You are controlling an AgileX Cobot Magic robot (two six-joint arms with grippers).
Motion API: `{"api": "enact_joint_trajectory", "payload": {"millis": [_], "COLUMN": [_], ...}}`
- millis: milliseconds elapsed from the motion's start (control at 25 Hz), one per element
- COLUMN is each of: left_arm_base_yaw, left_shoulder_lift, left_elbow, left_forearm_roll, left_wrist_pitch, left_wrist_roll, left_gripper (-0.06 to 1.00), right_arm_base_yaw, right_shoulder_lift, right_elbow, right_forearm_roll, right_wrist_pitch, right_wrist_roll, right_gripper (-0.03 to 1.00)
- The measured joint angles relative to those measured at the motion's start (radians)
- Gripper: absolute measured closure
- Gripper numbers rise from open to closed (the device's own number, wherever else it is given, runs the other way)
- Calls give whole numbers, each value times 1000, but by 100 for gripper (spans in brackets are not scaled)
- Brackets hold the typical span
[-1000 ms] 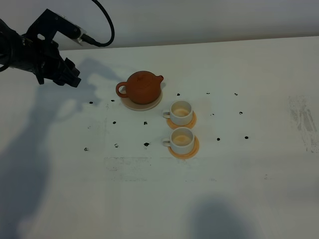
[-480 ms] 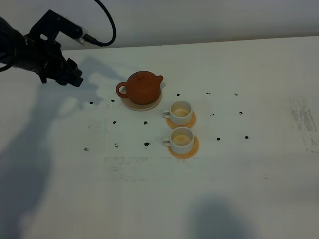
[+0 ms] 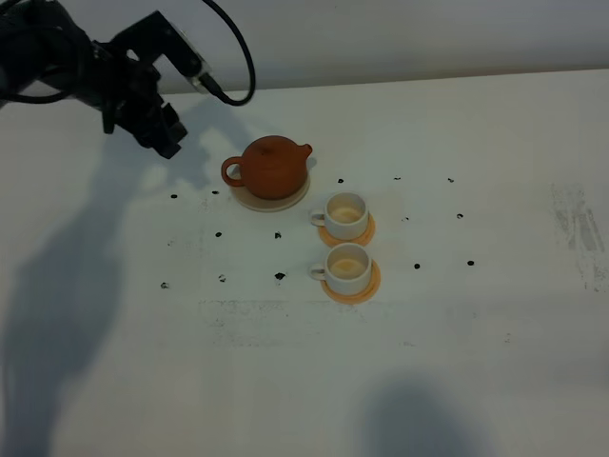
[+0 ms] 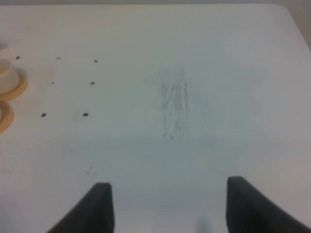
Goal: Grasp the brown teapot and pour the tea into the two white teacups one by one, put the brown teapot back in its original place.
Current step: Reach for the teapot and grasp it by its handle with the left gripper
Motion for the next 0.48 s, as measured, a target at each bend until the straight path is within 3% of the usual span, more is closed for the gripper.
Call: {"api": "enact_joint_trajectory", "payload": {"millis": [240,480], "left_arm_base_yaw": [-32,-34], "left_shoulder_lift": [45,57], "left_elbow": [-32,-36], "left_forearm_roll": [-6,-63], "left_wrist_pitch": [12,28], "left_wrist_roll": [125,260], "left_gripper": [43,43], "right_arm_base_yaw": [0,0], "right_shoulder_lift": [0,0], "right_elbow": [0,0], "right_forearm_roll": [0,0], "right_wrist_pitch": [0,0], "right_wrist_roll": [0,0], "right_gripper": [45,45]}}
